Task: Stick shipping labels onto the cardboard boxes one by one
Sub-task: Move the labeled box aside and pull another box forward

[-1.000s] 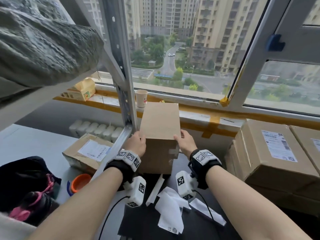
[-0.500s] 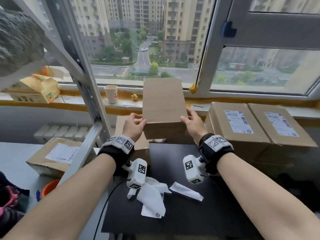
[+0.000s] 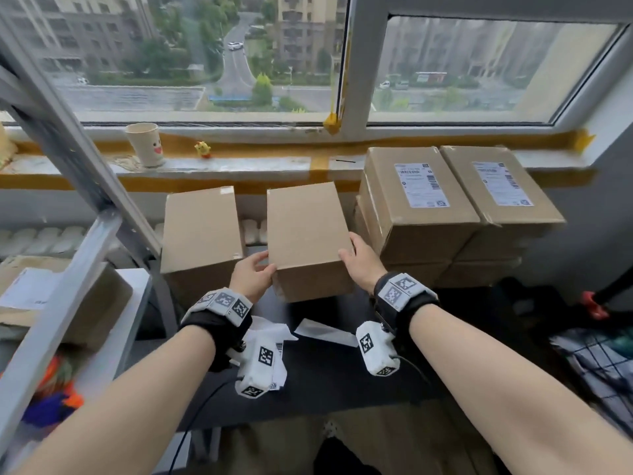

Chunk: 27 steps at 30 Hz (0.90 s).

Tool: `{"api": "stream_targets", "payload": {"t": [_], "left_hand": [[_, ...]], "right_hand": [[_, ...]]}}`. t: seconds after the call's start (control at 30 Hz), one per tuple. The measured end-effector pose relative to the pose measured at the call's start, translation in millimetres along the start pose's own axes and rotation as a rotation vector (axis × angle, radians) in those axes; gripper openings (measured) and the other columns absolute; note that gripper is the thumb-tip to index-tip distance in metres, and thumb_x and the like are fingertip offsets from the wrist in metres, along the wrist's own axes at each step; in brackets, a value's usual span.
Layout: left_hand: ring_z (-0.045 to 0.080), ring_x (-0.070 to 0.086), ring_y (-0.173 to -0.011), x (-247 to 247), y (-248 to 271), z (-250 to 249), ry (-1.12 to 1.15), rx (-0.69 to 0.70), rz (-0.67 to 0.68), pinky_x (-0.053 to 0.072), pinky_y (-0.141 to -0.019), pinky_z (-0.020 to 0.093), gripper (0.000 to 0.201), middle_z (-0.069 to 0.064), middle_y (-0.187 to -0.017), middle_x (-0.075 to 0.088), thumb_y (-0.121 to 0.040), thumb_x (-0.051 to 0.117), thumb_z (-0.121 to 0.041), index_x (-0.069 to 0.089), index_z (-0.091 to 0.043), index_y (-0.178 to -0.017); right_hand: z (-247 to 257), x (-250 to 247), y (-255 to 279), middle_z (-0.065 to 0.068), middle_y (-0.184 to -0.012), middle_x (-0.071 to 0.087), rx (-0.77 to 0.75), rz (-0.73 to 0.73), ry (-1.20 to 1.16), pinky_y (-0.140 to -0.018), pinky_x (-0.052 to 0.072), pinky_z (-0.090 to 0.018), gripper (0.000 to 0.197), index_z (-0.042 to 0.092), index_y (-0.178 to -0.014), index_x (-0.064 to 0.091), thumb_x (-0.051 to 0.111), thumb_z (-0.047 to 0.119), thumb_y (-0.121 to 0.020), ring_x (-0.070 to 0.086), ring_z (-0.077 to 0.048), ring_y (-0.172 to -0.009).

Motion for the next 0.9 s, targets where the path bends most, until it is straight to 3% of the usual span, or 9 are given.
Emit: {"api": "stream_targets", "payload": {"t": [0.13,0.2,0.3,0.5,0.6,0.7,0.8,0.9], "left_hand": [[0.019,0.058,-0.086,14.4,-2.1,21.1,0.020,-0.033,0.015,0.048,-0.080,0.031,0.043,0.023,-0.119,0.062,-0.088,0.059,-0.009,0.052,-0.007,-0.131],[0.024,0.063,-0.090,21.1,-5.6,25.5,0.014,-0.035,0.023,0.048,-0.079,0.030,0.043,0.023,-0.122,0.061,-0.089,0.059,-0.009,0.052,-0.007,-0.131],[0.033,0.056,-0.119,27.8,-8.1,30.0,0.027,-0.065,0.022,0.047,-0.089,0.034,0.042,0.022,-0.125,0.059,-0.091,0.056,-0.007,0.049,-0.006,-0.132],[0.036,0.047,-0.128,44.5,-9.9,34.1,-0.033,-0.064,0.047,0.038,-0.105,0.047,0.043,0.017,-0.132,0.056,-0.092,0.051,-0.001,0.044,-0.007,-0.135],[0.030,0.051,-0.127,47.1,-9.5,31.1,-0.098,-0.029,0.036,0.040,-0.104,0.042,0.044,0.014,-0.135,0.054,-0.092,0.051,0.000,0.044,-0.006,-0.135],[0.022,0.052,-0.125,43.3,-6.9,21.9,-0.298,0.040,0.040,0.040,-0.105,0.033,0.044,0.012,-0.135,0.055,-0.093,0.053,-0.008,0.044,-0.009,-0.136],[0.025,0.054,-0.123,35.9,-0.3,16.9,-0.542,0.080,0.063,0.041,-0.105,0.037,0.045,0.011,-0.135,0.054,-0.094,0.052,-0.017,0.042,-0.015,-0.138],[0.026,0.054,-0.120,27.0,12.6,19.4,-0.675,0.108,0.104,0.043,-0.101,0.036,0.043,0.009,-0.135,0.054,-0.094,0.049,-0.014,0.044,-0.016,-0.137]], "right_hand": [[-34.9,16.6,-7.6,-0.006,-0.145,0.044,0.092,0.063,0.012,-0.110,0.034,-0.043,0.055,0.016,-0.146,0.024,0.041,0.023,-0.095,0.045,-0.028,-0.130],[-44.6,18.3,-8.7,-0.006,-0.151,0.035,0.136,0.078,0.007,-0.113,0.030,-0.041,0.060,0.017,-0.150,0.014,0.041,0.024,-0.096,0.039,-0.027,-0.135],[-50.5,16.6,-10.2,-0.007,-0.152,0.033,0.148,0.095,0.038,-0.111,0.030,-0.036,0.062,0.015,-0.150,0.009,0.042,0.023,-0.098,0.037,-0.027,-0.136],[-65.8,12.0,-16.2,-0.010,-0.157,0.021,0.160,0.108,0.123,-0.113,0.024,-0.033,0.067,0.009,-0.151,0.005,0.045,0.022,-0.098,0.026,-0.026,-0.142],[-67.5,10.2,-15.5,-0.009,-0.156,0.022,0.154,0.106,0.153,-0.114,0.023,-0.034,0.068,0.010,-0.151,0.007,0.047,0.022,-0.097,0.026,-0.026,-0.142],[-59.6,4.4,-14.4,-0.008,-0.155,0.026,0.094,0.063,0.224,-0.115,0.024,-0.034,0.062,0.009,-0.149,0.018,0.048,0.019,-0.096,0.028,-0.024,-0.141],[-45.2,2.4,-6.9,-0.009,-0.155,0.025,-0.014,0.046,0.376,-0.116,0.023,-0.035,0.052,0.007,-0.144,0.030,0.046,0.017,-0.096,0.026,-0.024,-0.142],[-30.4,6.6,8.0,-0.011,-0.152,0.029,-0.092,0.057,0.492,-0.113,0.027,-0.037,0.041,0.006,-0.137,0.042,0.043,0.016,-0.097,0.031,-0.027,-0.138]]}}
Point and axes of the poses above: each hand's wrist, its own y-axis away from the middle knuckle, its own x-axis out of the palm, z = x × y, the point moved 10 cm from there along -y, towards the middle knuckle
